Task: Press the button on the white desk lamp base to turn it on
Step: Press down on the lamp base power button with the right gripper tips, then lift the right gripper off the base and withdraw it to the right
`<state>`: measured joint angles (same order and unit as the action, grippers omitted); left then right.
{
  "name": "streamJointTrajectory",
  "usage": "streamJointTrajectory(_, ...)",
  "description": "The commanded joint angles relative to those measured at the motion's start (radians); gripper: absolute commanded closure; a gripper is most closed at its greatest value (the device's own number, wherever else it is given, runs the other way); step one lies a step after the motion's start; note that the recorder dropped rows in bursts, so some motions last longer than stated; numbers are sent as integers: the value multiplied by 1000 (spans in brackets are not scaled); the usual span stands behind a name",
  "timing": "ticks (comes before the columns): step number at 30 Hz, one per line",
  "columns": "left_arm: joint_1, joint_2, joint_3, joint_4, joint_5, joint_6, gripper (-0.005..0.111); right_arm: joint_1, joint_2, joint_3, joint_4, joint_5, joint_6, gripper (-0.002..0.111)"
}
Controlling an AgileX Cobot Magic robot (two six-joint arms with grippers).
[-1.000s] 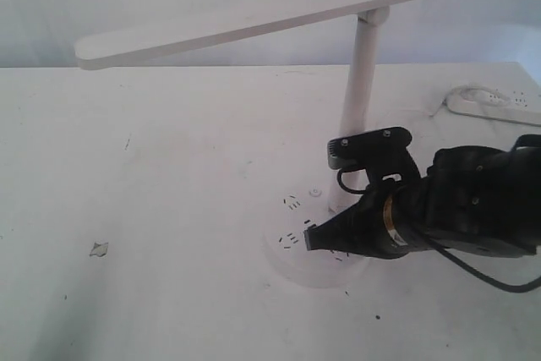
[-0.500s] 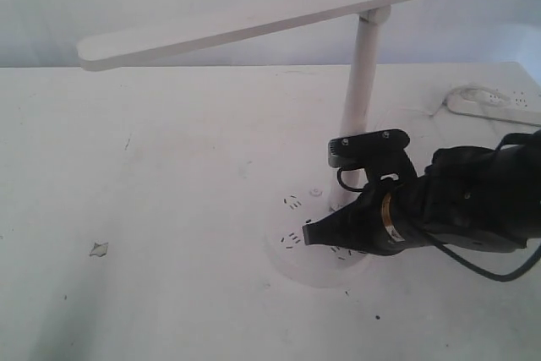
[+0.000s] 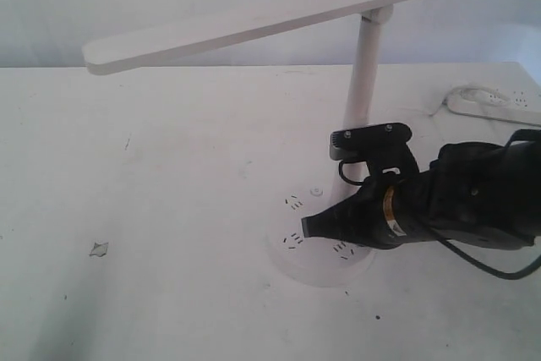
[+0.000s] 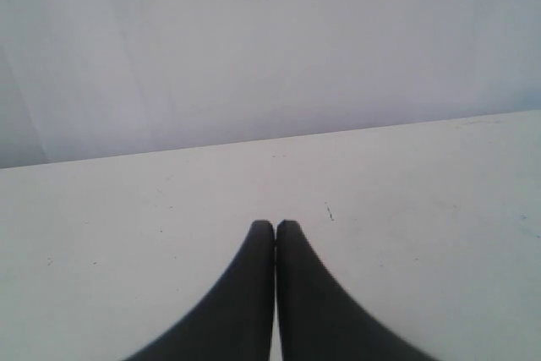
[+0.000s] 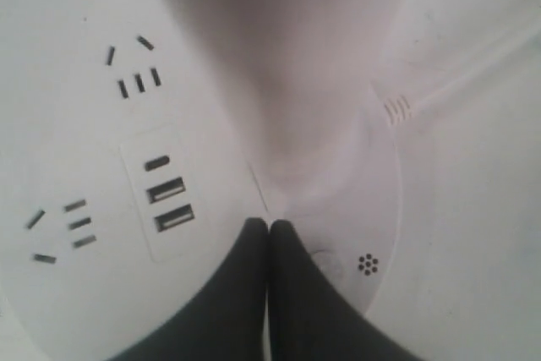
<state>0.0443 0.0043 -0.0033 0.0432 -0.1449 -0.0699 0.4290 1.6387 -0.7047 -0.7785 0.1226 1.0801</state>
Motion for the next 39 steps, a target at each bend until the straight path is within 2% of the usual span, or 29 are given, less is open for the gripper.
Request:
streamJointTrajectory(1,3,-4,3,-4,-10,-1,107,-11,-27,-2,-7,-2,5,108)
streamJointTrajectory(8,3,-4,3,-4,-10,-1,107,-11,-4,-2,-7,33,5,108)
streamJointTrajectory(16,3,-4,3,-4,-10,-1,107,-12,29,-4,-103,22,22,108)
streamJointTrajectory(23,3,-4,3,-4,-10,-1,107,-43,29,-5,-116,22,48,108)
streamJointTrajectory(26,3,-4,3,-4,-10,-1,107,-42,22,-5,-116,-33,48,108)
streamJointTrajectory(31,3,-4,3,-4,-10,-1,107,-42,-45,-3,-114,-180,48,108)
streamJointTrajectory(39,3,-4,3,-4,-10,-1,107,-41,-250,72,-112,-191,39,108)
